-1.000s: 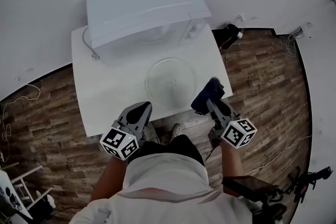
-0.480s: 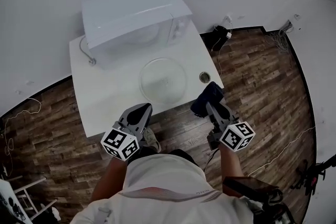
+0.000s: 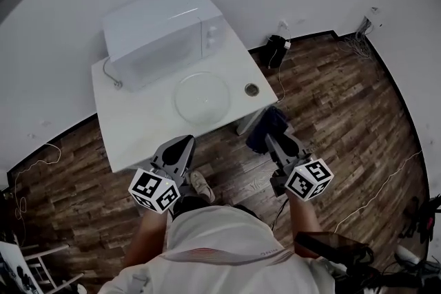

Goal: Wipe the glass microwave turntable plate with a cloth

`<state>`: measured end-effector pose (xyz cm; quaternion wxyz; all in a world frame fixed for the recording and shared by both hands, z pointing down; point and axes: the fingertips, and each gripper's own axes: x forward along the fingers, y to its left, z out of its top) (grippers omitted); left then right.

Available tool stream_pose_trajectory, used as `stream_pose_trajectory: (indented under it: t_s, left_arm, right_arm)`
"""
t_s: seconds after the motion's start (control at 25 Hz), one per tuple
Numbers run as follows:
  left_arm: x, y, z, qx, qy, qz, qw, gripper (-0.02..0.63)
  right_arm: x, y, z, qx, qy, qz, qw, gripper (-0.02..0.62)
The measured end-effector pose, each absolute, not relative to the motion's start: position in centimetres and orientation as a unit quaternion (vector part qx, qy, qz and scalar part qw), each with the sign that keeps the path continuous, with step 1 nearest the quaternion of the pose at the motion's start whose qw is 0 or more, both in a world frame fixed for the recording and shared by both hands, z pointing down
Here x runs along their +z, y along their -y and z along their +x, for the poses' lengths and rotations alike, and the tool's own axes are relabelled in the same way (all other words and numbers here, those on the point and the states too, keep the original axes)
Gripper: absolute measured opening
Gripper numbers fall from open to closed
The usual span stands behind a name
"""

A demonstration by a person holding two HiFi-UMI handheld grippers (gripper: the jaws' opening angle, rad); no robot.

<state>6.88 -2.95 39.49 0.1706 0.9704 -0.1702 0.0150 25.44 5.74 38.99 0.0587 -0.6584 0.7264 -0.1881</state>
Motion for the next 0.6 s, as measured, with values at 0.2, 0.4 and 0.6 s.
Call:
stream_pose_trajectory:
  t_s: [0.2, 0.4, 0.6]
  left_arm:
    - [36.9, -1.6, 5.8, 0.004, 0.175, 0.973, 0.149, 0.010]
    - [34.3, -4.7, 3.5, 0.003, 0.187, 0.973, 0.133, 0.010]
    - [33.7, -5.6, 1.7, 0.001, 0.195, 0.973, 0.124, 0.010]
  right_arm:
    - [36.7, -10.6, 24.4, -0.157, -0.736, -0.655, 0.068, 0.063]
    - [35.1, -13.3, 22.4, -0.140, -0.748, -0.644, 0.074, 0.063]
    - [34.5, -14.2, 20.5, -0.124, -0.756, -0.638, 0.075, 0.063]
